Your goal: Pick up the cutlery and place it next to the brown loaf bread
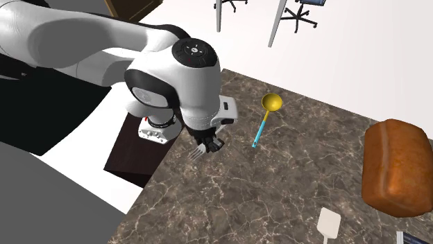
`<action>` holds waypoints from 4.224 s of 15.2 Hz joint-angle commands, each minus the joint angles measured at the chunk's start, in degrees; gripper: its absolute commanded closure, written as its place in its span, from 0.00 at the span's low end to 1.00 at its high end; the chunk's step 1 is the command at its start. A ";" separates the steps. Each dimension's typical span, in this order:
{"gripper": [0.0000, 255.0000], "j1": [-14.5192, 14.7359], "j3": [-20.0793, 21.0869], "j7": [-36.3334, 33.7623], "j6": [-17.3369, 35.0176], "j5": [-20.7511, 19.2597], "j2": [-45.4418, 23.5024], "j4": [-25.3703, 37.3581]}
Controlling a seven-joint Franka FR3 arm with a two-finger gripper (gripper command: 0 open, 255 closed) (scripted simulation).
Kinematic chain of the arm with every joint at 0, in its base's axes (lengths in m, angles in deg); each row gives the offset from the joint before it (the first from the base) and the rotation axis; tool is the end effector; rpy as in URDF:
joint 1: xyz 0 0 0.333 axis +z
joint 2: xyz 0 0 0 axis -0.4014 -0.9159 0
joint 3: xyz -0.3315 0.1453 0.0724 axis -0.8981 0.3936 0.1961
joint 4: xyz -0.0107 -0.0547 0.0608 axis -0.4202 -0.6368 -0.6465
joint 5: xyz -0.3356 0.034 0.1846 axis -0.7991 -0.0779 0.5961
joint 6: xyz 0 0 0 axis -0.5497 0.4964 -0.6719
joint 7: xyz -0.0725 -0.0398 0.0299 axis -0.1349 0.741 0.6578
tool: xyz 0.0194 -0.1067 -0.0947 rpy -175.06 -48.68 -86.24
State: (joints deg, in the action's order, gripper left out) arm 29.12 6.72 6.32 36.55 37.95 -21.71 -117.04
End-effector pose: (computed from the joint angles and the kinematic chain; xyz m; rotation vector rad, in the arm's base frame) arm 0.1896 -0.1947 0.4506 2.7389 1.4624 -0.0452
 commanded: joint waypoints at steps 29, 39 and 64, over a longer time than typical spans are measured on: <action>1.00 13.51 -0.30 0.35 -2.21 12.15 -26.98 29.66; 1.00 19.78 -8.21 7.65 0.28 26.78 -53.89 50.95; 1.00 14.56 -7.56 14.61 6.83 43.19 -77.66 62.15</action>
State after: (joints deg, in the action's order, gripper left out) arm 43.69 -0.91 20.85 42.61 80.99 -99.19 -54.28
